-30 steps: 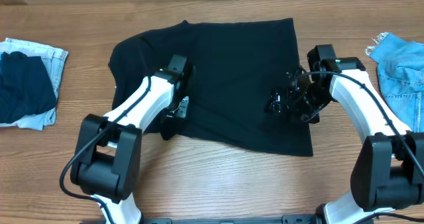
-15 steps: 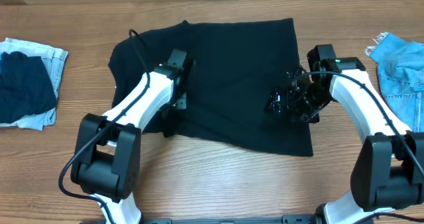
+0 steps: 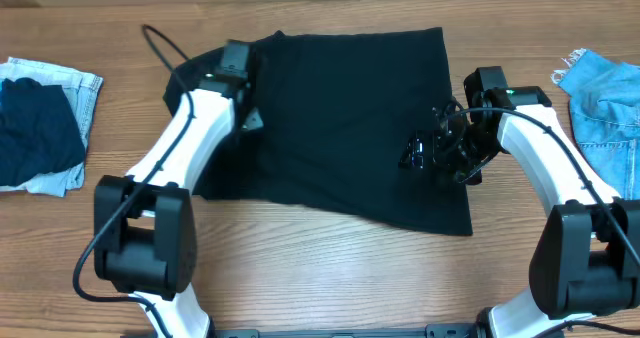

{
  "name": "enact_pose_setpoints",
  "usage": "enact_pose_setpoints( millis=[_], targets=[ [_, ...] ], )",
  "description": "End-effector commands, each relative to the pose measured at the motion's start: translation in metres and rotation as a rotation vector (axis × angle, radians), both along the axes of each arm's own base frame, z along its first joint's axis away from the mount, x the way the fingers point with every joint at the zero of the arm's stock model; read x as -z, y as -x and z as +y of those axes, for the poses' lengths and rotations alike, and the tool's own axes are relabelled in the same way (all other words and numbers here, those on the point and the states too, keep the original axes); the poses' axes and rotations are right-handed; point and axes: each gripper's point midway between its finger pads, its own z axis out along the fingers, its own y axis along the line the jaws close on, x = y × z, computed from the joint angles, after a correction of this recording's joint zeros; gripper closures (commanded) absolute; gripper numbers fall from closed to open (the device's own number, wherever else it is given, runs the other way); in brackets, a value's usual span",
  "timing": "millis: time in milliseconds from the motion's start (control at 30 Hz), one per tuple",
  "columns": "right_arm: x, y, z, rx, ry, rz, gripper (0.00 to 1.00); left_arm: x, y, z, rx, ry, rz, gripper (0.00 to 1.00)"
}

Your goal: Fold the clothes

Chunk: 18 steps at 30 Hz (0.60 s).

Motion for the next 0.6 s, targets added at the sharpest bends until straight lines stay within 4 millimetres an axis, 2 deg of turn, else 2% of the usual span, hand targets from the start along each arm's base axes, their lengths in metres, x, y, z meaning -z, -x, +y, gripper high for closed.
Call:
enact_pose_setpoints(
  millis=[0,233,333,467,533,567],
  targets=[
    [-0.005,-0.001,0.001,-0.005,-0.003,-0.020,0.00,-0.013,-0.019,0.018,-0.103,0.047,-0.085,0.92],
    [-0.003,-0.001,-0.004,-0.001,0.027,-0.020,0.00,-0.019,-0.039,0.032,-0.151,0.114,-0.166,0.95],
    [0.004,-0.003,-0.021,0.056,0.129,-0.007,0.00,-0.019,-0.038,0.037,-0.160,0.113,-0.165,0.94],
    [0.006,-0.008,-0.035,0.116,0.177,-0.007,0.00,-0.018,-0.037,0.038,-0.155,0.111,-0.159,0.92],
    [0.011,-0.013,-0.058,0.216,0.261,0.001,0.00,-0.018,-0.036,0.038,-0.148,0.107,-0.153,0.91],
    [0.012,-0.016,-0.063,0.235,0.252,0.004,0.00,-0.018,-0.036,0.038,-0.141,0.104,-0.151,0.91]
  ],
)
